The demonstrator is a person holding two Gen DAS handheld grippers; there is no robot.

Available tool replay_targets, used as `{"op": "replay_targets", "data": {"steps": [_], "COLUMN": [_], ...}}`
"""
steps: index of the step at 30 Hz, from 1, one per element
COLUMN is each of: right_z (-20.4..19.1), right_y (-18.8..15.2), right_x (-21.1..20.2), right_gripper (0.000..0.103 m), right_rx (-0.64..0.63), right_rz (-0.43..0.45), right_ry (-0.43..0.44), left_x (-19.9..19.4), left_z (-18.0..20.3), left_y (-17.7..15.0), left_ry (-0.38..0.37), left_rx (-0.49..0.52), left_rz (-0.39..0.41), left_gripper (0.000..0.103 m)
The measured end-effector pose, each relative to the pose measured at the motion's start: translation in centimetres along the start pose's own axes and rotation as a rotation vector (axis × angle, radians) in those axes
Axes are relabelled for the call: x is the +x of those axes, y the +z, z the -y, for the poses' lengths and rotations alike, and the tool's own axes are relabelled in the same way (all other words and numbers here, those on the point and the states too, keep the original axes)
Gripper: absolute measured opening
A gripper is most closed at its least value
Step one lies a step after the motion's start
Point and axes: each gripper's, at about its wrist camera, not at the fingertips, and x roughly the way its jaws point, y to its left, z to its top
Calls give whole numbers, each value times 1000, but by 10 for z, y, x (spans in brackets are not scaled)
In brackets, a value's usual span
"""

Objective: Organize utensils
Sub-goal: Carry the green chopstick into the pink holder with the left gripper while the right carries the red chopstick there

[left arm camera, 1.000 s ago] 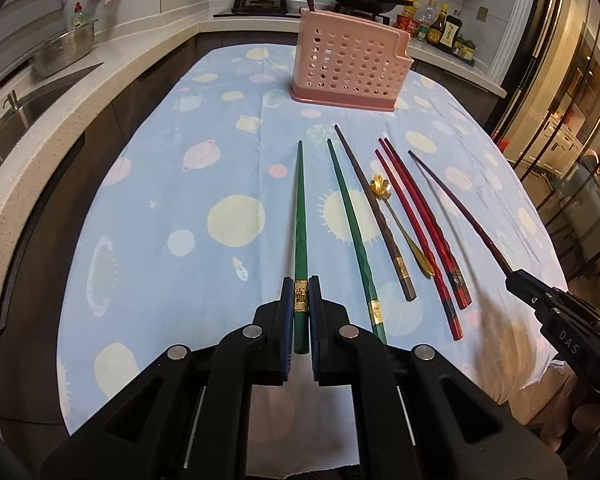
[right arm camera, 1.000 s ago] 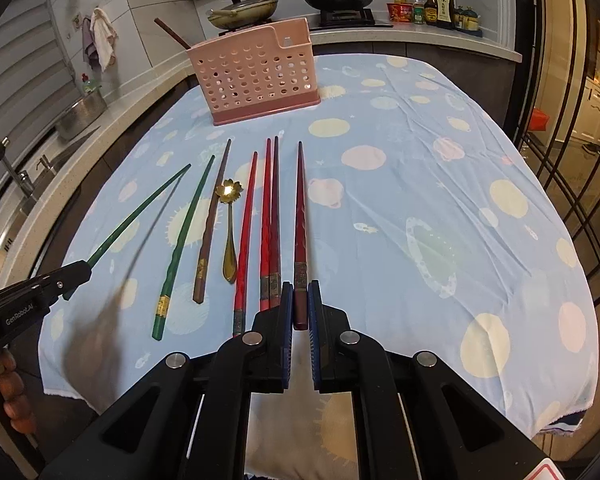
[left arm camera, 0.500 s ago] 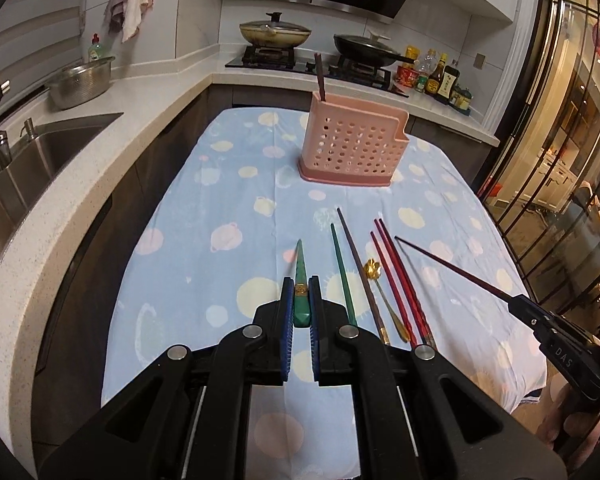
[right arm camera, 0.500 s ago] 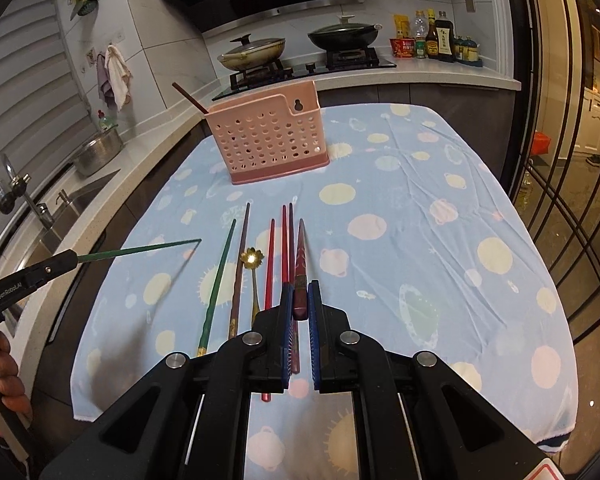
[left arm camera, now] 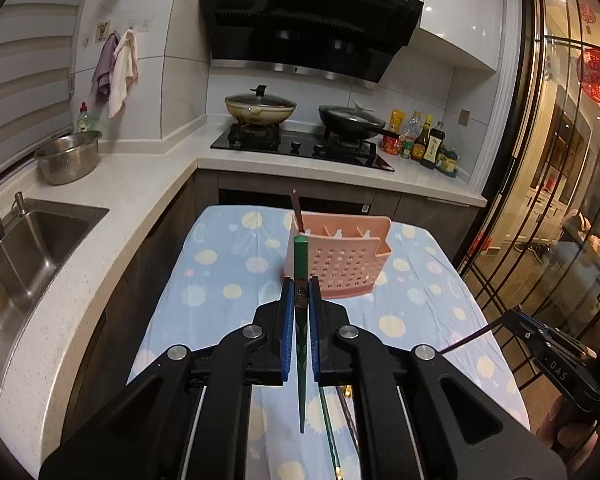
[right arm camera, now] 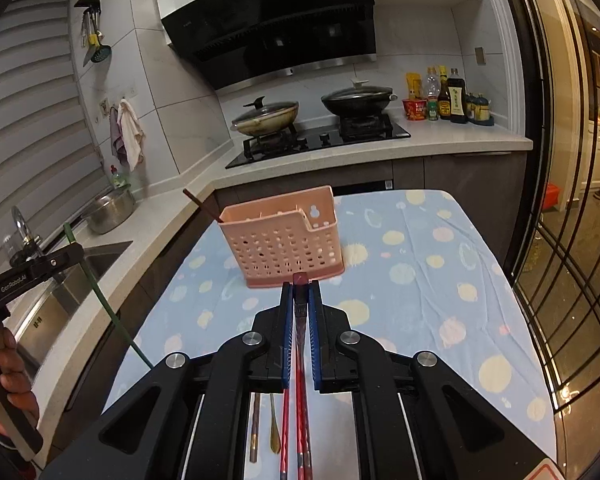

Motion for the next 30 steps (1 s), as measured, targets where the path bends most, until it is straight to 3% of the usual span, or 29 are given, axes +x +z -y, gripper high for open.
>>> {"op": "replay_targets", "data": {"steps": [8, 22, 26, 30], "right_z": [-1, -7, -11, -10], "right_y": [59, 167, 181, 179], "right_x": [22, 67, 89, 125], "right_gripper": [7, 7, 7, 7], "right_rx": [16, 76, 72, 69], "right_rz": [72, 273, 285, 235], "right_ry": [36, 90, 79, 63], "left_x": [21, 72, 99, 129], "left_z": [13, 53, 54, 54], "left_y": [55, 149, 156, 151], "left_ry": [-26, -76, -79, -90], "left_rx": [22, 45, 30, 24], "left_rz": [84, 231, 226, 172], "left_gripper": [7, 7, 7, 7]}}
